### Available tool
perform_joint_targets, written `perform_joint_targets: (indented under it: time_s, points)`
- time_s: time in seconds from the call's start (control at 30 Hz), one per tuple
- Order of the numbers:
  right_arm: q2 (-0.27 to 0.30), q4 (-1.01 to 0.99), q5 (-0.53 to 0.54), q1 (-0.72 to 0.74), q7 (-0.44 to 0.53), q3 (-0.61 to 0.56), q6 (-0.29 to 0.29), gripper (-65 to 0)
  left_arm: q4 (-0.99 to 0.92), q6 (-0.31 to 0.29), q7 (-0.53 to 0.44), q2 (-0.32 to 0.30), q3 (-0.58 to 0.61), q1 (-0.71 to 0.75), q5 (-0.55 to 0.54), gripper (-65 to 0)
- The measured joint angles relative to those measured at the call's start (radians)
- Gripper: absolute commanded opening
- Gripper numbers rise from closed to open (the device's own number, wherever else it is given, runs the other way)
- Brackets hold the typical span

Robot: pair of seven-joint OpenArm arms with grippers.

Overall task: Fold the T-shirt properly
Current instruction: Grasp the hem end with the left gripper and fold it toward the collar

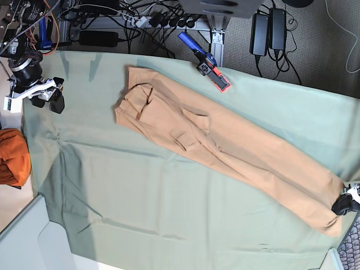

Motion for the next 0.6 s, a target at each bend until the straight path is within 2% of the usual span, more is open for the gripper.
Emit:
perform_joint_targets:
  time_s: [0.13,0.3,0.47,0.6]
  points:
    - [0.000,0.000,0.000,0.000,0.000,0.000,0.000,-23.2,0.089,0.000,0.053,0.002,0.006,0.033,-0.067,-65.0]
    - [0.000,0.000,-0.002,0.000,-0.001,0.000,0.000,-23.2,0.352,0.000,0.066,0.010,0.017,0.123,-0.079,-65.0]
    - [0.000,0.000,-0.006,0.000,0.000,0.000,0.000,-23.2,0.534,0.000,0.060,0.061,0.142,0.212,-0.008,-65.0]
    - [0.000,0.000,-0.011,0.000,0.000,0.000,0.000,-23.2,0.563,0.000,0.021,0.148,0.262,0.213,0.108,-65.0]
